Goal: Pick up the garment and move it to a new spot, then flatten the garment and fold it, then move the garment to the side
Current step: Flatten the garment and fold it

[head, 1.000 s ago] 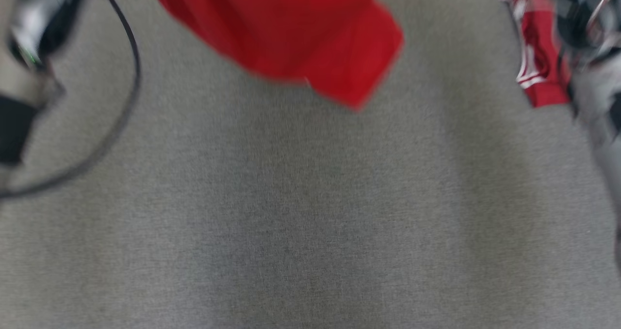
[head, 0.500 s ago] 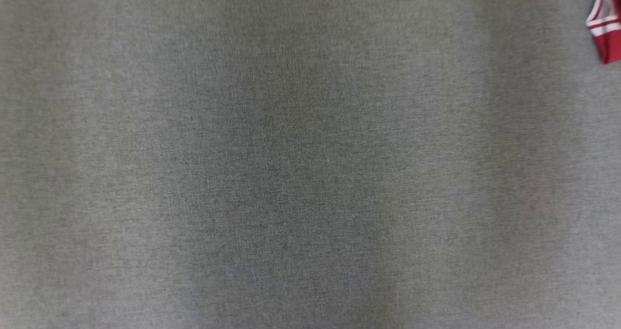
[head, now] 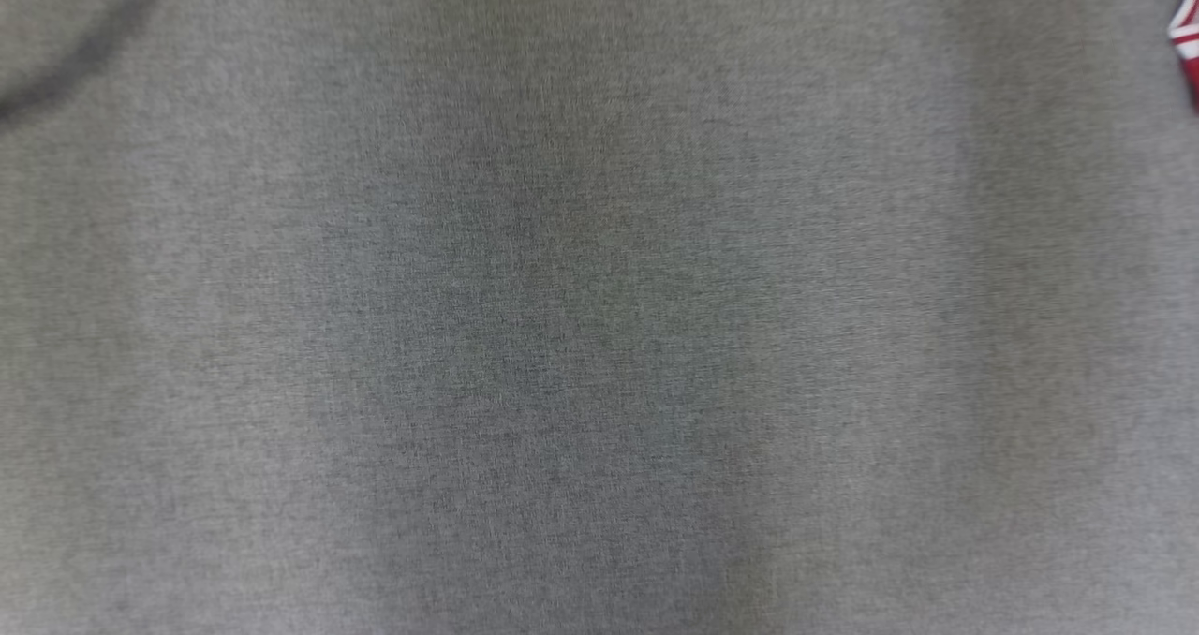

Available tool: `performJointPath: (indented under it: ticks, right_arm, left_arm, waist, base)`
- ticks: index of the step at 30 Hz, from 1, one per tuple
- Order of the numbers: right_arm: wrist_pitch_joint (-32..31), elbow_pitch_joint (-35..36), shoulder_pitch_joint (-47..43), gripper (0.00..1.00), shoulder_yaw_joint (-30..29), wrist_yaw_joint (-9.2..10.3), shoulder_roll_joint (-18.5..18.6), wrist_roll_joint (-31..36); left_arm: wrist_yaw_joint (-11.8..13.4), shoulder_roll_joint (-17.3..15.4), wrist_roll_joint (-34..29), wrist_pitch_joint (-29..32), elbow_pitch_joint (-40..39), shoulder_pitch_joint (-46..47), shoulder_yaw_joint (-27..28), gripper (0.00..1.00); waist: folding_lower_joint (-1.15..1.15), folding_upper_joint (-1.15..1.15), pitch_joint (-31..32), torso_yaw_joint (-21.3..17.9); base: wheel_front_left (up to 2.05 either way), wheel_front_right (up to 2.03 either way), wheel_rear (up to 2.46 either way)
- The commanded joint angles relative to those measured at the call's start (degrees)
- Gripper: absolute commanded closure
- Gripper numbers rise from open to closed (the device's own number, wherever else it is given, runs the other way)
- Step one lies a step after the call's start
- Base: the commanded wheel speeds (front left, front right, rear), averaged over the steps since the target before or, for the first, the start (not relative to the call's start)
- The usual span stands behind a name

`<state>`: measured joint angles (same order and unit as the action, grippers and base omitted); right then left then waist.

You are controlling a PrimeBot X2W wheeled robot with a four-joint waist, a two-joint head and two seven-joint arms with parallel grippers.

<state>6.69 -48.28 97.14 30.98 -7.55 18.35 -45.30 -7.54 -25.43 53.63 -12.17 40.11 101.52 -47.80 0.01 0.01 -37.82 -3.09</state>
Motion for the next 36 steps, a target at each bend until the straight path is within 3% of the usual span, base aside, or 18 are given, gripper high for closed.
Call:
performJointPath:
  ticks: [1, 8, 14, 16, 27, 36]
  right_arm:
    - [1.0, 0.7, -2.5, 1.0, 1.0, 0.16, 0.5, -0.8]
    - [3.5, 5.3, -15.3, 1.0, 5.7, 0.16, 2.2, -4.0]
    - [5.2, 10.8, -28.6, 1.0, 8.4, 0.16, 5.0, -5.5]
    - [6.0, 14.0, -35.4, 1.0, 9.2, 0.16, 6.7, -5.9]
    - [6.9, 22.3, -57.8, 1.0, 8.2, 0.16, 10.3, -6.1]
    - [6.0, 27.4, -74.7, 1.0, 5.4, 0.16, 10.6, -3.6]
  left_arm:
    - [0.1, -0.5, 0.8, -0.8, -1.2, -3.0, -1.1, 1.0]
    - [0.8, -2.9, 1.7, -2.7, -6.7, -15.7, -1.7, 1.0]
    - [4.6, -3.8, 0.7, -3.0, -15.7, -30.4, 0.5, 1.0]
    - [7.0, -4.5, -1.1, -3.0, -21.0, -38.4, 2.1, 1.0]
    - [11.2, -5.3, -7.9, -3.0, -33.6, -65.0, 5.5, 1.0]
    - [10.7, -4.0, -13.9, -3.0, -36.2, -81.9, 7.5, 1.0]
  waist:
    - [-0.01, -0.01, 1.6, -0.1]
    - [-0.01, -0.01, 6.8, -0.9]
    - [-0.01, -0.01, 11.4, -0.9]
    - [-0.01, -0.01, 13.9, -0.8]
    - [-0.01, -0.01, 21.3, -1.7]
    - [-0.01, -0.01, 26.0, -1.2]
  base:
    - [0.0, 0.0, 0.0]
    - [0.0, 0.0, 0.0]
    - [0.0, 0.0, 0.0]
    - [0.0, 0.0, 0.0]
    - [0.0, 0.0, 0.0]
    - [0.0, 0.0, 0.0]
